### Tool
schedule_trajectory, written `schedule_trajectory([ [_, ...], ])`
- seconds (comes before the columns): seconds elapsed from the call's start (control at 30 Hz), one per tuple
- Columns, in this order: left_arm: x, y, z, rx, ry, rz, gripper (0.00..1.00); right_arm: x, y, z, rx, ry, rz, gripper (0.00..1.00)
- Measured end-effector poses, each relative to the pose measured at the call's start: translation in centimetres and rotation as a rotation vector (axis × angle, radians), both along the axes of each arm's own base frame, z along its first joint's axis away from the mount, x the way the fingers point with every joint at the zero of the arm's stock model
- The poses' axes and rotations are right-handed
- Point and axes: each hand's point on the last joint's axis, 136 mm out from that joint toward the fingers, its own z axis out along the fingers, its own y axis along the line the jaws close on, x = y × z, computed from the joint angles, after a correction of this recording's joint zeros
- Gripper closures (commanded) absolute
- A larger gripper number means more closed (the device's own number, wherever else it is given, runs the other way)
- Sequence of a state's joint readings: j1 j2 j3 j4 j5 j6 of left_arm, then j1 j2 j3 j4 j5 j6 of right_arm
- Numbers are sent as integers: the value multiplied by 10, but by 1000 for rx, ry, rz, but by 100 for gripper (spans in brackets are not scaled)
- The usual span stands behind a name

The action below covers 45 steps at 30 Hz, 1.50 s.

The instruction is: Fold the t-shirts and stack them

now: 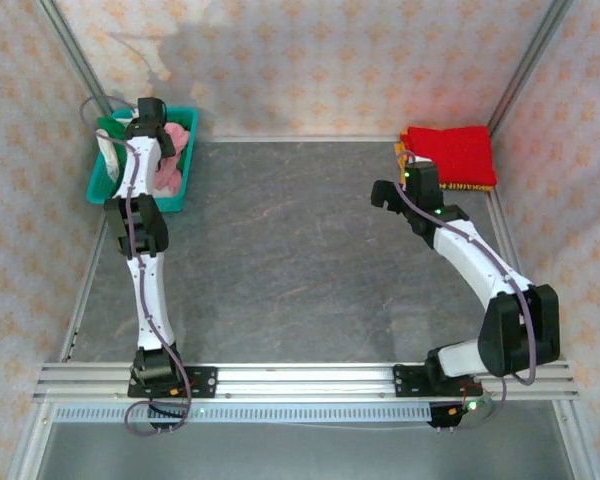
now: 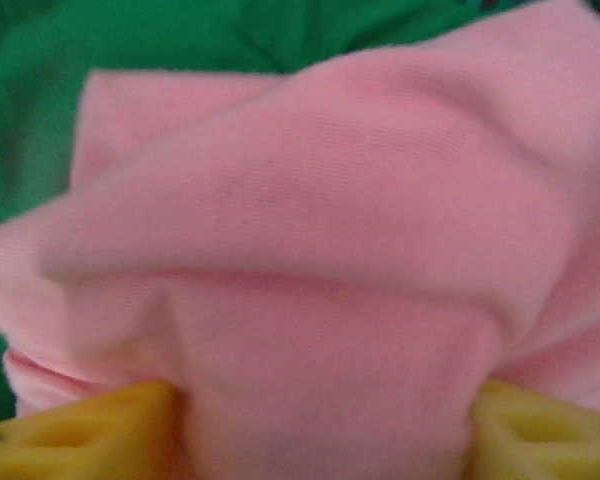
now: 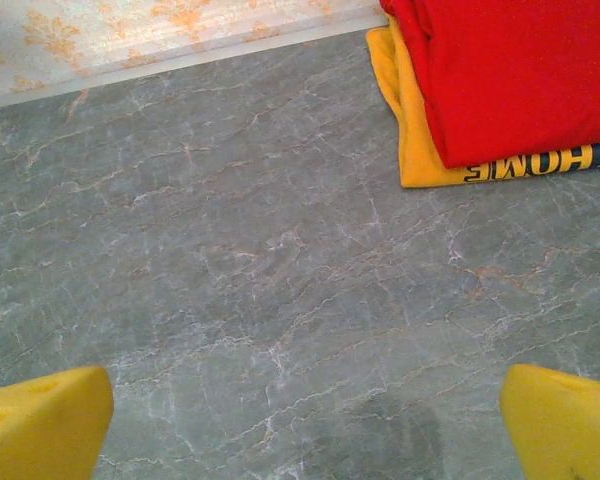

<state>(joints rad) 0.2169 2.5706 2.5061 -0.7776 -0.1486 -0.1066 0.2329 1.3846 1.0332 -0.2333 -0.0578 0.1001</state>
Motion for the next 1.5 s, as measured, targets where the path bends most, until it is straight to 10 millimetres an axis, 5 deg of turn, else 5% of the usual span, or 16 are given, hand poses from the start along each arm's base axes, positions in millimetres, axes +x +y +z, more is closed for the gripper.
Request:
schedule_trajectory([
  [0.1,-1,0,4,-4,-5,1,100,-2,-1,1,-6,4,1,0],
  [0.3,-12,-9,56,-41,-88,7,100,-3,0,0,-4,11,5,1],
  [0.37,-20,-14,92,-60,-153,12,100,-3,2,2,10,9,8,2],
  [0.57,-71,-49,248,-82,-439,-28,100,0,6,9,55,-7,3,4],
  [0.73,-139,-135,379,-82,-705,-199,100,1,6,12,60,-13,-3,4],
  [0.8,-167,-175,417,-103,-792,-300,100,0,4,15,57,-23,-9,4],
  [1.0,-246,-264,488,-175,-966,-568,100,-1,1,36,61,-85,-23,5],
  [1.13,-260,-309,499,-243,-986,-698,100,-2,-3,52,73,-143,-44,5],
  [1.27,-217,-348,461,-284,-872,-757,100,-5,-7,56,89,-169,-74,5],
  [1.37,-155,-386,414,-306,-759,-797,57,-8,-11,46,94,-151,-101,4],
  [1.43,-103,-417,361,-329,-665,-826,45,-9,-13,40,96,-138,-117,4],
  [1.5,-58,-441,286,-351,-536,-834,34,-11,-13,37,105,-127,-126,4],
])
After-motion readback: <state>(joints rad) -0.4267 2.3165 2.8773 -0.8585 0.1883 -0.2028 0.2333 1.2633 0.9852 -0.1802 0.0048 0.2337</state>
